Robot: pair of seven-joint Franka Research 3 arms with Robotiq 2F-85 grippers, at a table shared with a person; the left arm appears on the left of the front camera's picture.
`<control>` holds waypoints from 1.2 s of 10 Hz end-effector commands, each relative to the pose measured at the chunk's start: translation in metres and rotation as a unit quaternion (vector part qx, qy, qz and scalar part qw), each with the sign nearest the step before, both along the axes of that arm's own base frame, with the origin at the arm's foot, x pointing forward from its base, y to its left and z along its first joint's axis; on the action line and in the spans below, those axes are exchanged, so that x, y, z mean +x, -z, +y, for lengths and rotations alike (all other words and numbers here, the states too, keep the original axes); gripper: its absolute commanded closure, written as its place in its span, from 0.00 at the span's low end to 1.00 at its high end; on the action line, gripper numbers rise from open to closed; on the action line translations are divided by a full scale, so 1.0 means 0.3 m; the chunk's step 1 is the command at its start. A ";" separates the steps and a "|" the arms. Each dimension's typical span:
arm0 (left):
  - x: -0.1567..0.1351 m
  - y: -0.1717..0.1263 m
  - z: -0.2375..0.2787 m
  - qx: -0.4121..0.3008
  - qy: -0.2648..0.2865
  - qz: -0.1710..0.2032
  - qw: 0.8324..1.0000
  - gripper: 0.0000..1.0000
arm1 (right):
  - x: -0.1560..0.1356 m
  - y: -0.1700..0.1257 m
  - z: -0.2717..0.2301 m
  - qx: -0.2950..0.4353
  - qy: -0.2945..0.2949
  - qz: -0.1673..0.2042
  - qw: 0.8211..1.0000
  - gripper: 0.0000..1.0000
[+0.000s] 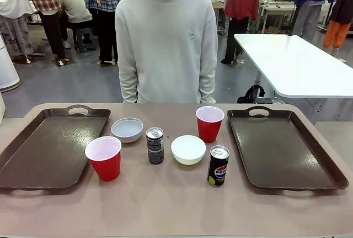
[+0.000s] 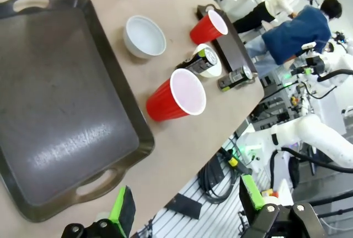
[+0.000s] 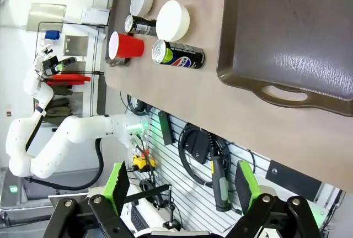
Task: Prepare tableware on both trays.
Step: Pick up a Picnic Bowl from the table and place it on a Handle tray.
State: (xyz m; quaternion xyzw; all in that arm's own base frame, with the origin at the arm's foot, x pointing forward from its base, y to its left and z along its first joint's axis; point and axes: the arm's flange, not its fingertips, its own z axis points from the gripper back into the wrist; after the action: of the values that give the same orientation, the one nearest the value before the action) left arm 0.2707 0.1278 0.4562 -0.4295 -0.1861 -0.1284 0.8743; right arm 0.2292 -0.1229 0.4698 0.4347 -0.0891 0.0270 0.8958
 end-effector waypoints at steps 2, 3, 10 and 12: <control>0.001 -0.003 -0.003 -0.008 0.000 -0.004 1.000 0.00 | 0.002 0.001 0.001 0.014 -0.001 0.003 1.000 0.00; 0.001 -0.003 -0.003 -0.008 0.000 -0.004 1.000 0.00 | 0.002 0.001 0.001 0.014 -0.001 0.003 1.000 0.00; 0.001 -0.003 -0.003 -0.008 0.000 -0.004 1.000 0.00 | 0.002 0.001 0.001 0.014 -0.001 0.003 1.000 0.00; 0.001 -0.003 -0.003 -0.008 0.000 -0.004 1.000 0.00 | 0.002 0.001 0.001 0.014 -0.001 0.003 1.000 0.00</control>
State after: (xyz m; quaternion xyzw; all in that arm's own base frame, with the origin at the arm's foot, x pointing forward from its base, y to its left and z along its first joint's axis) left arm 0.2707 0.1269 0.4572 -0.4289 -0.1862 -0.1275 0.8747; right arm 0.2288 -0.1225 0.4697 0.4359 -0.0875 0.0277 0.8953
